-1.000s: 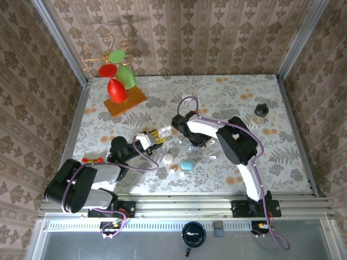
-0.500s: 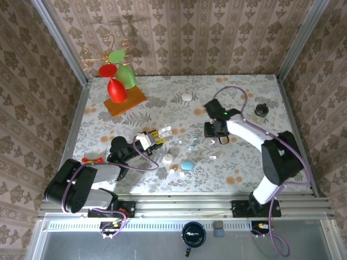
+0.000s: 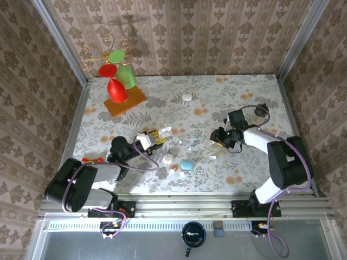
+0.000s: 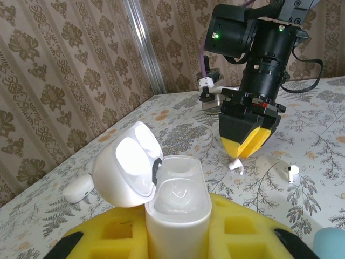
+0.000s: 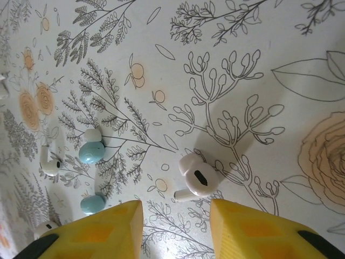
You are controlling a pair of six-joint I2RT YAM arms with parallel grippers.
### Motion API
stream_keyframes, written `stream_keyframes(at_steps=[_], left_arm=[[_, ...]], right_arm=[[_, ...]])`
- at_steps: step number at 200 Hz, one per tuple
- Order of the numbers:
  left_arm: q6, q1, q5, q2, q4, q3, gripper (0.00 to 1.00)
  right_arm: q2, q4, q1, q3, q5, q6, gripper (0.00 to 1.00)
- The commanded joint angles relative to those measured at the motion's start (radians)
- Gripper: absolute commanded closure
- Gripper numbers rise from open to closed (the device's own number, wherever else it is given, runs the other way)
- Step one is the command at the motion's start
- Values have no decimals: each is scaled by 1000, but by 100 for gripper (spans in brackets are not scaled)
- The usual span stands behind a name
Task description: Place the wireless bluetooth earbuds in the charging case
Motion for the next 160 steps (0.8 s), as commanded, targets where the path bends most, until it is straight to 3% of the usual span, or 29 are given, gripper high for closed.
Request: stream_keyframes(at_steps=[1,71,160], left_arm=[[12,3,3,-5,33,4,100],[6,2,10,-10,34,13,100],[7,1,10,-5,33,14,100]], right_arm=[[30,62,-16,-21,-47,36,62],[93,88,-20,-11,-32,44,63],[139,54,-18,-2,-12,19,76]])
